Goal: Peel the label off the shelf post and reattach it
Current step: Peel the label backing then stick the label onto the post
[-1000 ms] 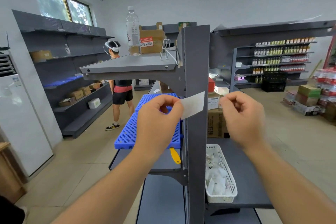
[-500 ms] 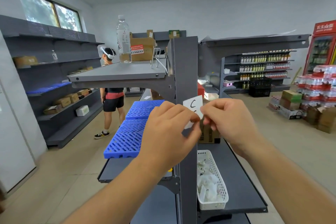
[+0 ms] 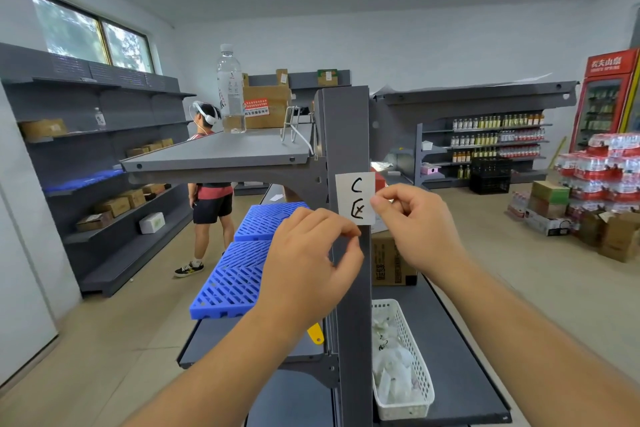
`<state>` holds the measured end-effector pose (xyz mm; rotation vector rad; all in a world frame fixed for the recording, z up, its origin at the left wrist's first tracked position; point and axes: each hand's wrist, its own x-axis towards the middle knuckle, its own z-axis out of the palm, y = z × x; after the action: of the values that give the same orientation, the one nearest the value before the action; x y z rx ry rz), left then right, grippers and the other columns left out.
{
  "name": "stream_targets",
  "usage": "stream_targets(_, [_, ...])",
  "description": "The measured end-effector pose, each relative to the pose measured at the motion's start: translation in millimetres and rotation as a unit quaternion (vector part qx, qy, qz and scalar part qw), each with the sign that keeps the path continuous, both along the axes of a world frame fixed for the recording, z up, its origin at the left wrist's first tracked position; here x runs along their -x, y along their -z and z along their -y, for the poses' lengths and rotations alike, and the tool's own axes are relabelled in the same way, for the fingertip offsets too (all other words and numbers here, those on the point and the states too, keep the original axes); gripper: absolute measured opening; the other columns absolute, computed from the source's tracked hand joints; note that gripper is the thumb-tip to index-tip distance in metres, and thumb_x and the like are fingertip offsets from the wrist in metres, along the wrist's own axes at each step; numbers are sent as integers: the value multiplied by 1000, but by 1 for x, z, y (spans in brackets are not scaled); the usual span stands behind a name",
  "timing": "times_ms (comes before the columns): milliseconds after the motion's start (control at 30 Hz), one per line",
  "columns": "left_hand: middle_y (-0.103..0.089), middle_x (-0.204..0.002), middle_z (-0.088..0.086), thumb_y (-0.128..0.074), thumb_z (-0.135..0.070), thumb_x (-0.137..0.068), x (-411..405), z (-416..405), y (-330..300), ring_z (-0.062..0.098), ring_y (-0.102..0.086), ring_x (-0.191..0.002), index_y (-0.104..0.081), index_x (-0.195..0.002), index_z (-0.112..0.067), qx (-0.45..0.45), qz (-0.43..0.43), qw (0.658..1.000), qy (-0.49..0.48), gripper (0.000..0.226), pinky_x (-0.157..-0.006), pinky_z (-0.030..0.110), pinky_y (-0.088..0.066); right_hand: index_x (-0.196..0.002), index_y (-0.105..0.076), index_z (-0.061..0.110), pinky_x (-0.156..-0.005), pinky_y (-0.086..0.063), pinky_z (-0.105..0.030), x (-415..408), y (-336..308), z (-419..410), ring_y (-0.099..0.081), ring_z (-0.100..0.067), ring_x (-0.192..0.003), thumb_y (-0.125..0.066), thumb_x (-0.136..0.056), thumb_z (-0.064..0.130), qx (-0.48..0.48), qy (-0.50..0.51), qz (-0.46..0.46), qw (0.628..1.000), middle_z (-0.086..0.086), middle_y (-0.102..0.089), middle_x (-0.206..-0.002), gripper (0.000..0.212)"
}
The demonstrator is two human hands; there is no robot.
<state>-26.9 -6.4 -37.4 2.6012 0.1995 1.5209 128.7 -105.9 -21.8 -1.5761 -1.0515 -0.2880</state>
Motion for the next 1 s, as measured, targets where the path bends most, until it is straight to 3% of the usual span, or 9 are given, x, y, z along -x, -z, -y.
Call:
stream_targets(300, [-69, -86, -14, -57, -31, -88, -2, -14, 3, 9, -57, -85, -71, -88, -24, 28, -8, 999, -35, 16, -83, 20, -41, -83, -74, 22, -52, -38, -13, -3, 2, -10, -43, -4, -48, -65, -98, 24, -1, 9, 11, 1000, 9, -47, -51, 17])
stream_targets(467, [-69, -85, -14, -57, -31, -88, -2, -15, 4, 8, -55, -84, -70, -88, -24, 35, -7, 998, -44, 14, -81, 23, -43, -84, -74, 21, -56, -44, -23, -2, 2, -12, -44, -5, -48, -65, -99, 25, -2, 16, 5, 1000, 8, -46, -50, 18])
stream_targets(633, [-68, -85, -14, -56, -31, -88, -3, -18, 4, 8, -53, -84, -70, -88, -24, 42, -4, 998, -55, 16, -79, 24, -44, -84, -75, 22, -55, -39, -19, -1, 2, -14, -45, -4, -47, -64, -99, 26, 0, 27, 3, 1000, 8, -47, -49, 18])
stream_targets(833, [-71, -102, -14, -59, -30, -90, -3, -21, 5, 6, -56, -98, -73, -106, -25, 35, -24, 997, -72, 21, -89, 16, -35, -84, -75, 20, -55, -40, -18, -1, 3, -14, -46, -5, -48, -64, -99, 26, 4, 33, -2, 999, 7, -47, -50, 19])
stream_targets(1000, [-70, -117, -13, -47, -36, -90, -5, -19, 4, 10, -59, -110, -70, -121, -26, 38, -47, 996, -60, 39, -98, 25, -44, -86, -75, 21, -58, -44, -21, -2, 4, -14, -47, -4, -48, -64, -99, 26, 3, 35, 2, 999, 8, -50, -50, 18])
